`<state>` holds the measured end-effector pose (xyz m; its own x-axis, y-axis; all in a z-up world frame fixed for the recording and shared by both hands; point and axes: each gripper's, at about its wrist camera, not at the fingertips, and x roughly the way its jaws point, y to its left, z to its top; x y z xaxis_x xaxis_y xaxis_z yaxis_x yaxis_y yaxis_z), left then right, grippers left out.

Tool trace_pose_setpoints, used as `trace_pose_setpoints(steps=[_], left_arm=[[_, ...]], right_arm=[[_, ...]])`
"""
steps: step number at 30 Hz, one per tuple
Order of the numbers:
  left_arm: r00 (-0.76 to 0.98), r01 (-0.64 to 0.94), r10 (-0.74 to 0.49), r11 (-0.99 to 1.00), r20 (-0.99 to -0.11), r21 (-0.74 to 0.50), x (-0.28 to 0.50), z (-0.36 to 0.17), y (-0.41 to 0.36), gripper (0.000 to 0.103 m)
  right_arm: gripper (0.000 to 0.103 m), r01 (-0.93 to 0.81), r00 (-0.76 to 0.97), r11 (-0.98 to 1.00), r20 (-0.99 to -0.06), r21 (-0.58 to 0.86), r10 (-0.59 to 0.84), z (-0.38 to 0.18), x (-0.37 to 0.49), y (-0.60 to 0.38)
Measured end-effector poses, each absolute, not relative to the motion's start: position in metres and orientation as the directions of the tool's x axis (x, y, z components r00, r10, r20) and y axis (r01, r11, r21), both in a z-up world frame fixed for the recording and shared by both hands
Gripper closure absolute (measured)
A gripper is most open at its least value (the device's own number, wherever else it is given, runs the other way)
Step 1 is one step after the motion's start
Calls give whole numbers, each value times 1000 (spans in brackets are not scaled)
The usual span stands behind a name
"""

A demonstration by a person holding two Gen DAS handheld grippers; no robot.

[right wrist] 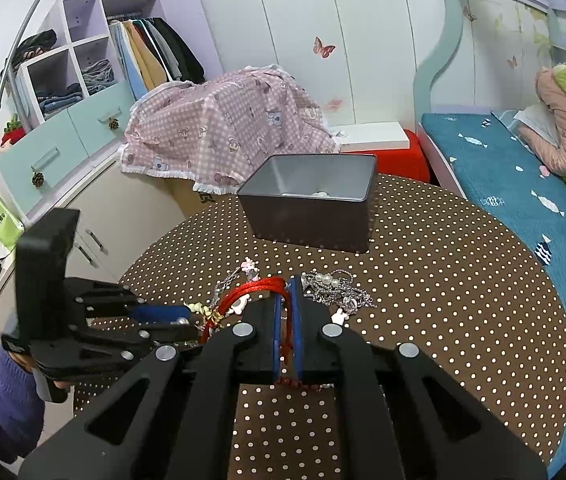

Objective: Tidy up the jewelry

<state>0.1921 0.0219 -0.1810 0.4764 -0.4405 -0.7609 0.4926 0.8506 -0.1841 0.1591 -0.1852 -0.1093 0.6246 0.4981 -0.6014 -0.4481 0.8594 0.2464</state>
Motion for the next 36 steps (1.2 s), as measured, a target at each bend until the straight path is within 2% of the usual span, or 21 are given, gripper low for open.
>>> trace_pose_setpoints(steps=[2, 3, 4, 7, 15, 22, 28, 36], left_arm=[[476, 491, -461, 846, -749, -209, 194, -173, 29, 82], [476, 492, -472, 842, -742, -220, 194, -170, 32, 85], [478, 492, -490, 837, -729, -239, 192, -165, 34, 93], [476, 497, -544, 814, -690, -299, 192, -150, 42, 93], [489, 496, -553, 812, -675, -307, 189, -133, 37, 93], [526, 505, -574, 805, -628, -313, 204, -104, 40, 93], [542, 512, -577, 803, -611, -305, 250, -76, 21, 93], [557, 432, -525, 845, -644, -316, 329, -79, 0, 93]], right_arm=[[98, -449, 625, 858, -599, 249, 501, -108, 159, -186], [98, -449, 626, 858, -597, 249, 501, -108, 158, -186], [98, -450, 626, 857, -596, 250, 502, -108, 158, -186], [98, -452, 626, 857, -595, 249, 503, -107, 158, -186], [98, -452, 629, 855, -590, 252, 507, -106, 157, -186], [98, -450, 648, 856, -566, 254, 509, -96, 164, -185], [98, -453, 682, 863, -537, 223, 496, -72, 193, -173], [98, -412, 720, 887, -522, 208, 457, -64, 243, -157]])
